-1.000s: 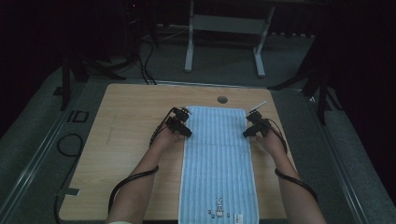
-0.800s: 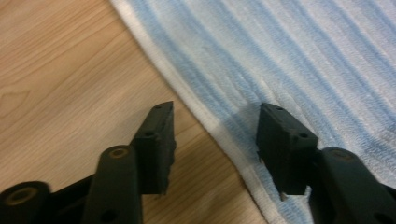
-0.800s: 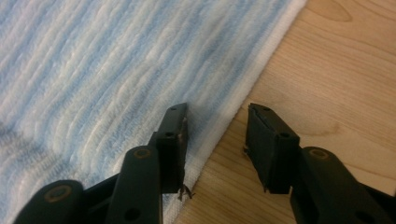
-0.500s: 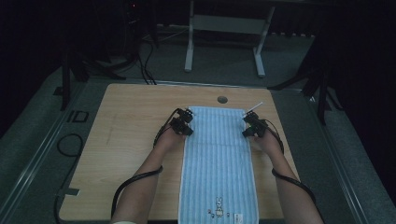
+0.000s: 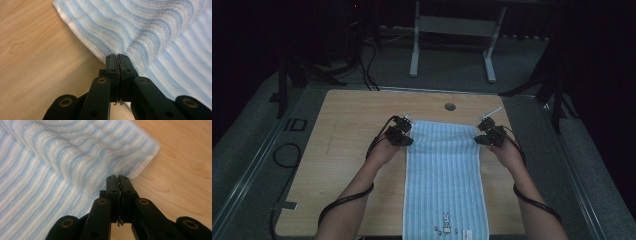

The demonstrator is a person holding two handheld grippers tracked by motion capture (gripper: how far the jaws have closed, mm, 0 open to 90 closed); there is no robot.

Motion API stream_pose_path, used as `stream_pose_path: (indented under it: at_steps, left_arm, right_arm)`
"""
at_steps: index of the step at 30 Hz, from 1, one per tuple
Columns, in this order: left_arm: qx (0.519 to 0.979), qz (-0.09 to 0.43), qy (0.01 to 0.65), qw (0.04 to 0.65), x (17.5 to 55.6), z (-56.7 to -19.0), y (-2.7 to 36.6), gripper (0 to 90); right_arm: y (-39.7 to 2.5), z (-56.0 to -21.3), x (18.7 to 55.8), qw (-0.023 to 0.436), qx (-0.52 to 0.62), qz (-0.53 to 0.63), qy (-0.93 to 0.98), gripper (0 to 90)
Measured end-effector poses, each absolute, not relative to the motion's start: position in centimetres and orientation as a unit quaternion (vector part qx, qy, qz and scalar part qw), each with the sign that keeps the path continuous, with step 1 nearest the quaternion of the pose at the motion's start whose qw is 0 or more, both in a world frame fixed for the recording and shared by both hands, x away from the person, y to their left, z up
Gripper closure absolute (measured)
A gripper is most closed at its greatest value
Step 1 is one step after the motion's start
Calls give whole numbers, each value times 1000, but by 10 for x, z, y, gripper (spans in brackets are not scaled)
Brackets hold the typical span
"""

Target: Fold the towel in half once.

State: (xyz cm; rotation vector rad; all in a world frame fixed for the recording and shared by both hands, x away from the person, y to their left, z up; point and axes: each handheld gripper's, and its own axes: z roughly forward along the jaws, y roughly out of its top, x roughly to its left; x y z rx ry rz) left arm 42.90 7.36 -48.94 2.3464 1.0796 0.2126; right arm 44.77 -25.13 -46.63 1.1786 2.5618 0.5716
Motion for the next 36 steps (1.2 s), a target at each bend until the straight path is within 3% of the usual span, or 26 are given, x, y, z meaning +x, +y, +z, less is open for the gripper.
stream_pose_path:
  at_steps: [8,16,22,25,27,29,36]
  left_arm:
    - [875,132,370,283,367,-461,76,869]
    - [892,77,354,270,313,-489,79,862]
    - [903,59,350,242,304,-508,82,823]
    - [898,79,357,246,302,-498,88,635]
    - [897,80,351,258,301,-490,91,574]
    - [897,81,346,263,302,-486,88,574]
    - [910,43,326,253,313,-507,70,582]
  right_arm:
    - [-255,-457,401,131,365,211,897,877]
    - [-261,-480,363,102,362,221,900,876]
    - [-261,-504,343,78,361,202,907,843]
    - [-266,-501,338,71,374,214,900,692]
    - [-269,-493,337,81,376,230,894,593]
    - [-266,-486,338,87,368,238,895,565]
    - [-240,-491,348,77,343,225,909,613]
